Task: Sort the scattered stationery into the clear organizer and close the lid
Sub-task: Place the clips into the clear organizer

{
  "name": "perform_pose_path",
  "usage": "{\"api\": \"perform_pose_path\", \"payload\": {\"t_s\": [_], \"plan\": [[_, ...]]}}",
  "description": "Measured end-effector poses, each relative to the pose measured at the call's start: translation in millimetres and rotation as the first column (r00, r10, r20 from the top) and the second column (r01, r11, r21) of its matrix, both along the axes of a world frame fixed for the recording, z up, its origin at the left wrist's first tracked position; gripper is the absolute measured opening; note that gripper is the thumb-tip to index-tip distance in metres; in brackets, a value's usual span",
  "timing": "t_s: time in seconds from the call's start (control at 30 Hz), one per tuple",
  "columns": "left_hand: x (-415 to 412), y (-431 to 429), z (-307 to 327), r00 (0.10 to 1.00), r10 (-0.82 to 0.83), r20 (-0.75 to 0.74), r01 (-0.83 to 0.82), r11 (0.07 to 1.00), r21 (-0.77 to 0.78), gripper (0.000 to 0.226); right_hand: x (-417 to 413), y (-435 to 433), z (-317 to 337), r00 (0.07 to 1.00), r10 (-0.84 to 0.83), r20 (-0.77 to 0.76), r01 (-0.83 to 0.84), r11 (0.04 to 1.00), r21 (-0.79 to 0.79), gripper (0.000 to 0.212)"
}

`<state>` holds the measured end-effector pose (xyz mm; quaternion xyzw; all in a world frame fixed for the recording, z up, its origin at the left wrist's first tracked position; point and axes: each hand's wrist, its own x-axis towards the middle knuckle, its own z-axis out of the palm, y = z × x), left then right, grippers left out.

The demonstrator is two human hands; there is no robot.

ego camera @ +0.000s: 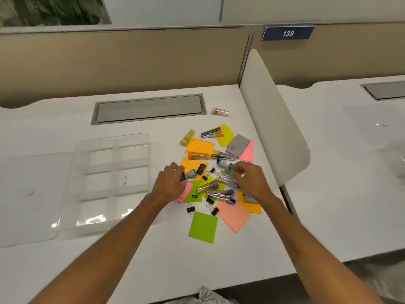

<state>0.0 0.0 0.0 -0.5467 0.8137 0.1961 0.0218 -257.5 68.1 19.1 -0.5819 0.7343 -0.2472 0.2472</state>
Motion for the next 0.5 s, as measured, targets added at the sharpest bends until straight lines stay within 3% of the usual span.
{"api": "perform_pose_path", "payload": {"t_s": [0.23, 0.37, 0.5], "plan": [[-12, -7, -15, 0.967, -0.083, 0.240, 0.112, 0.987, -0.113, 0.040, -19, 2, -28, 0.983, -0.178, -0.043, 0.182, 0.979, 0.097, 0.026], [-13, -10, -17, 0.971, -0.086, 0.224, 0.118, 0.984, -0.132, 0.032, -28, -5, -36, 0.986, -0.149, -0.070, 0.156, 0.982, 0.106, 0.026], [-11, -11, -13, 0.996, -0.023, 0.083, 0.037, 0.986, -0.161, 0.034, -30, -19, -39, 0.991, -0.096, -0.098, 0.108, 0.987, 0.123, 0.025]]}}
